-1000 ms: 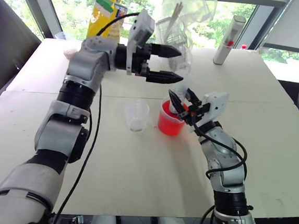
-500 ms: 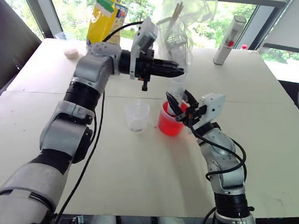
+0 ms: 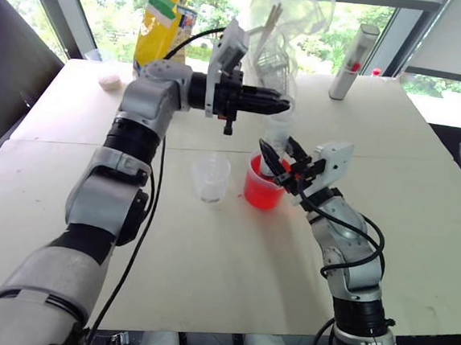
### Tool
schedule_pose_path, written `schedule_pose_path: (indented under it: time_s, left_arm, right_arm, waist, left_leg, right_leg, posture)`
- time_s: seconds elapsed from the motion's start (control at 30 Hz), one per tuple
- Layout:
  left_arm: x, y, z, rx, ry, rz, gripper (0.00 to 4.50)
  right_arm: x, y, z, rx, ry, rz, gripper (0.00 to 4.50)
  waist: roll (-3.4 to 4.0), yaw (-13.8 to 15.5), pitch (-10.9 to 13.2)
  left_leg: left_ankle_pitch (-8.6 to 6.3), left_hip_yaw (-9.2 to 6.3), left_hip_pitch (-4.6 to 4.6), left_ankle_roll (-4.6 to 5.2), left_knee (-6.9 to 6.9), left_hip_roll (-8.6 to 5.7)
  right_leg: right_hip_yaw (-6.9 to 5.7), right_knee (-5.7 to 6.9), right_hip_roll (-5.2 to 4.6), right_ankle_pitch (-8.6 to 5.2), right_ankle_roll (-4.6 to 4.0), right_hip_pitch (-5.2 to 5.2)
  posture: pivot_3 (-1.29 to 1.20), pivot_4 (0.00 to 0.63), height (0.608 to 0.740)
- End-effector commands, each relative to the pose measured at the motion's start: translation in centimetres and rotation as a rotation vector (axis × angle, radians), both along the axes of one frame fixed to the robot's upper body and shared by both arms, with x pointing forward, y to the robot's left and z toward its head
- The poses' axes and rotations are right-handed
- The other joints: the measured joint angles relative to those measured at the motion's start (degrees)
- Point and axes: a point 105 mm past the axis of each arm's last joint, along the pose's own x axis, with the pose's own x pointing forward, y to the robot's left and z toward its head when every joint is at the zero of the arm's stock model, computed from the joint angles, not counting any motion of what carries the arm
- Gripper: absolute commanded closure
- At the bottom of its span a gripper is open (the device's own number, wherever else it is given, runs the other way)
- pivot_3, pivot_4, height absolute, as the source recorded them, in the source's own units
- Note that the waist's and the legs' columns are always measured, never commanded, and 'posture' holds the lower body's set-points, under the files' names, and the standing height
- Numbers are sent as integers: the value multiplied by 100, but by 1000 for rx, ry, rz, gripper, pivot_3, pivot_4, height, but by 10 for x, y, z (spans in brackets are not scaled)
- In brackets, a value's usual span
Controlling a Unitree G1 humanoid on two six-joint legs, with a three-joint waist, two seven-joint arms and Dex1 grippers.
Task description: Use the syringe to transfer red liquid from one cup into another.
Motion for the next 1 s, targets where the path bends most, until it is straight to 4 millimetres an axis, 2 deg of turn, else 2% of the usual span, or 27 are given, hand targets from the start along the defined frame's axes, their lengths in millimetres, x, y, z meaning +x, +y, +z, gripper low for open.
schedule_pose_path:
  time_s: [0.03,0.37,1.0]
  left_arm:
    - [-6,2,54,-111,-156,13,4457]
    - [-4,2,64,-141,-182,32,4457]
    - [-2,2,74,-181,-198,45,4457]
  right_arm:
    - [-8,12,-11,-18,40,71,3102]
    - [-7,12,-18,-20,60,71,3102]
    - [-7,13,-17,-29,57,73,3102]
  waist:
    - [0,1,0]
    - [0,2,0]
    - [0,2,0]
  left_leg:
    - [0,0,-1,0,0,0]
    - [0,1,-2,0,1,-1]
    - [0,1,-1,0,1,-1]
  right_leg:
    - [0,-1,0,0,0,0]
    - [0,-1,-1,0,0,0]
    - [0,0,-1,0,0,0]
  posture:
    - [0,150,739]
    - [0,150,739]
    - [0,150,739]
